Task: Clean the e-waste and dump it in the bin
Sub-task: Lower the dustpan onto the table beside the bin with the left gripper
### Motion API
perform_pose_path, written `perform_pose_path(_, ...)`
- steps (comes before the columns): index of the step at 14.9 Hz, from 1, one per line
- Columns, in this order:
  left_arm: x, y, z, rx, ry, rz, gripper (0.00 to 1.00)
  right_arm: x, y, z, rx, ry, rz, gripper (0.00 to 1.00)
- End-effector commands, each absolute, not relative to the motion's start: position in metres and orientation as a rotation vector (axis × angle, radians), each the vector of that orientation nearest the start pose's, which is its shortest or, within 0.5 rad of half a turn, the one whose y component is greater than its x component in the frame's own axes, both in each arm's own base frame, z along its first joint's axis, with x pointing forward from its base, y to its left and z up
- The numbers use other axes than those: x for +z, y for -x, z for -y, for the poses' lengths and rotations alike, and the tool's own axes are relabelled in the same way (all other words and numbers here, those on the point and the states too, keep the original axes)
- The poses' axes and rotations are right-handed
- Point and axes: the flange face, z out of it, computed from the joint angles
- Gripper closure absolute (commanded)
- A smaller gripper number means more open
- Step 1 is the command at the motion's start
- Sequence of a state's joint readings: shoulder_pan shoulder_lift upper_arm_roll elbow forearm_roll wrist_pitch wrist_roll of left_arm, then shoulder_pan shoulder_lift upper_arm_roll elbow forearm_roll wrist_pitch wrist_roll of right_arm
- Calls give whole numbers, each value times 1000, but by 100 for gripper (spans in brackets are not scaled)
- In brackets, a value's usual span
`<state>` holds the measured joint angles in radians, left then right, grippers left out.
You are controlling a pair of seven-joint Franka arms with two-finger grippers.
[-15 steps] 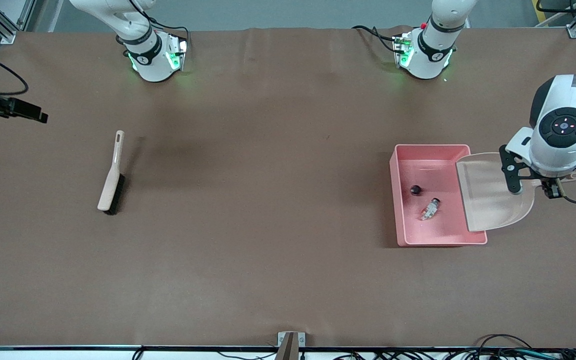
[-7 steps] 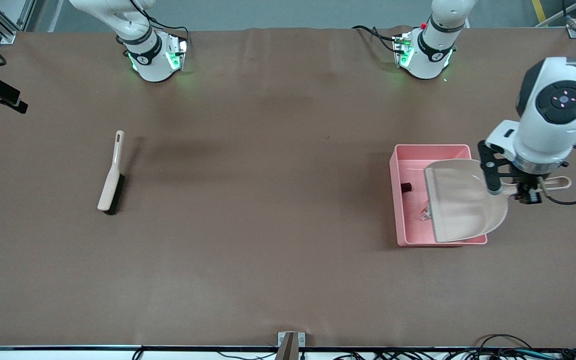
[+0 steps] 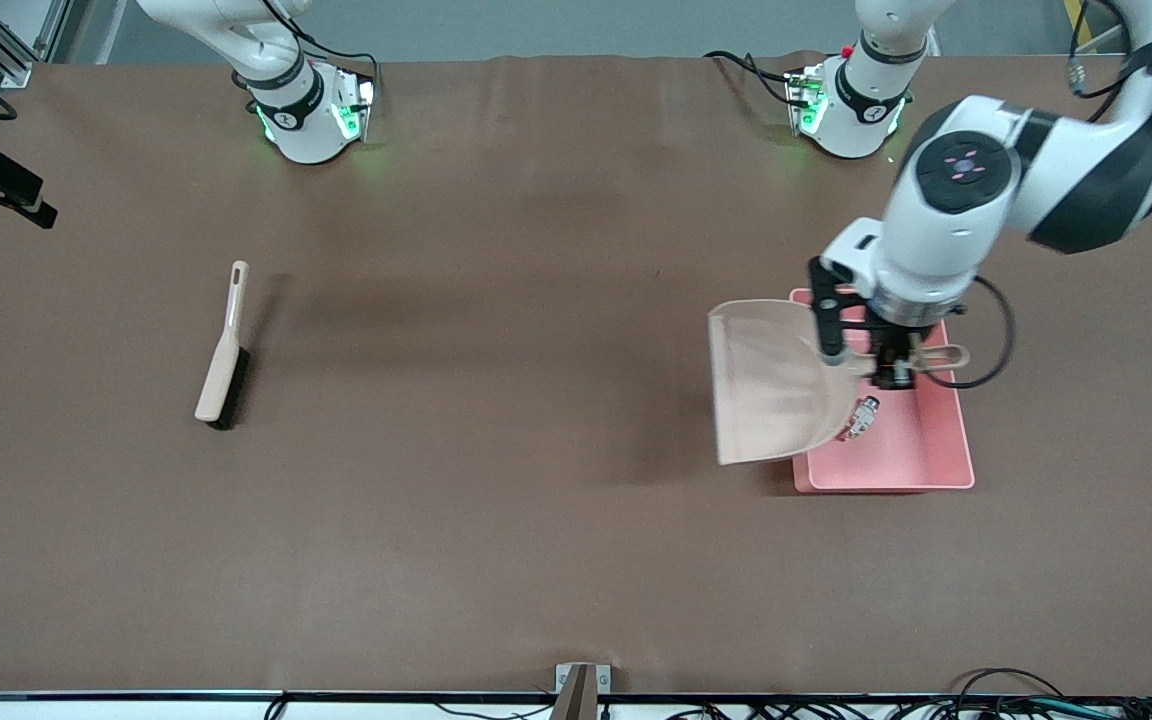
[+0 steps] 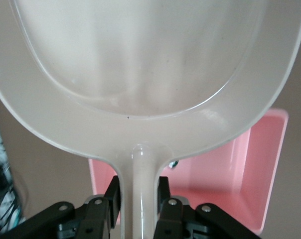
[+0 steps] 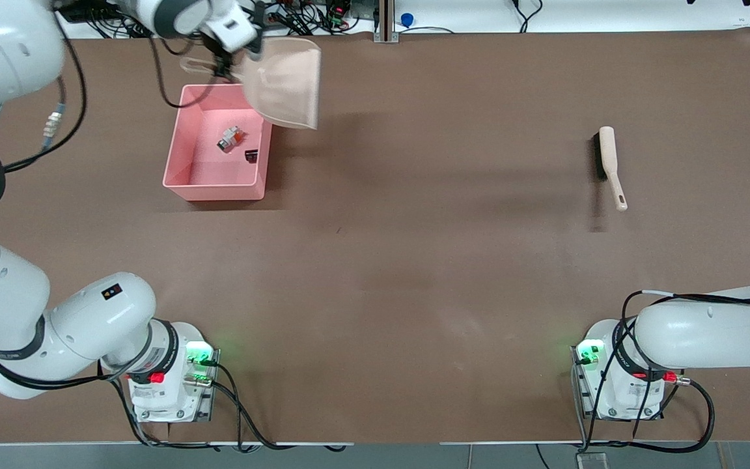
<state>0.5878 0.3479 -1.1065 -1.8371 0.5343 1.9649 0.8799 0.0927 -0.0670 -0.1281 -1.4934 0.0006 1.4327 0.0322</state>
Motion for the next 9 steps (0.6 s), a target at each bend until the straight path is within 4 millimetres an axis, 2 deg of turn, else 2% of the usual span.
perform_pose_path(1, 410, -574, 275, -5, 2154, -2206, 79, 703, -519, 25, -58, 3186, -142, 0)
perform_pose_path(2, 404, -571, 295, -16, 2168, -2212, 79, 704, -518, 30, -63, 3189, -156, 0)
perform_pose_path(4, 377, -568, 326, 18, 2196, -2159, 79, 706, -520, 46, -70, 3202, -208, 0)
perform_pose_path(6, 354, -553, 368, 56, 2171, -2156, 79, 699, -522, 70, -45, 3215, -279, 0)
perform_pose_path(7, 338, -547, 378, 93, 2166, -2126, 79, 695, -523, 81, -31, 3209, -307, 0)
perform_pose_path(9, 310, -537, 392, 157, 2127, -2110, 79, 694, -522, 82, -18, 3208, -299, 0)
